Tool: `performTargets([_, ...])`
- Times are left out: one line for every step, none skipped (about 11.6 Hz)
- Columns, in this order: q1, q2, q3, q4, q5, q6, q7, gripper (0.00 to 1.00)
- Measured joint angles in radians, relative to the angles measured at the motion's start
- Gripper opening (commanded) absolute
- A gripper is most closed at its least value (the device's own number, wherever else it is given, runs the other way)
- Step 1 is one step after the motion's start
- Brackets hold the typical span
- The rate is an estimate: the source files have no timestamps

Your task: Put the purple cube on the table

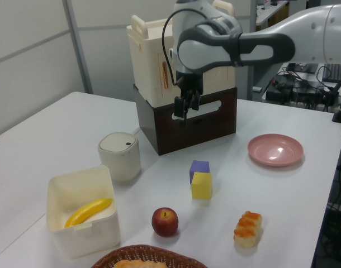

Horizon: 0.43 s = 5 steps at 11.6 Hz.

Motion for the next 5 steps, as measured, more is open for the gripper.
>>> performTargets([0.006, -0.009, 0.0, 0.001, 0.0, -0.017, 0.0, 1.0])
performTargets([0.009, -0.008, 0.0, 0.001, 0.0, -0.023, 0.0, 1.0])
performTargets([0.01, -0.002, 0.0, -0.001, 0.0, -0.029, 0.0, 1.0])
performTargets([0.01, 0.002, 0.0, -0.002, 0.0, -0.031, 0.0, 1.0])
performTargets([0.01, 0.005, 0.0, -0.002, -0.003, -0.031, -0.001, 1.0])
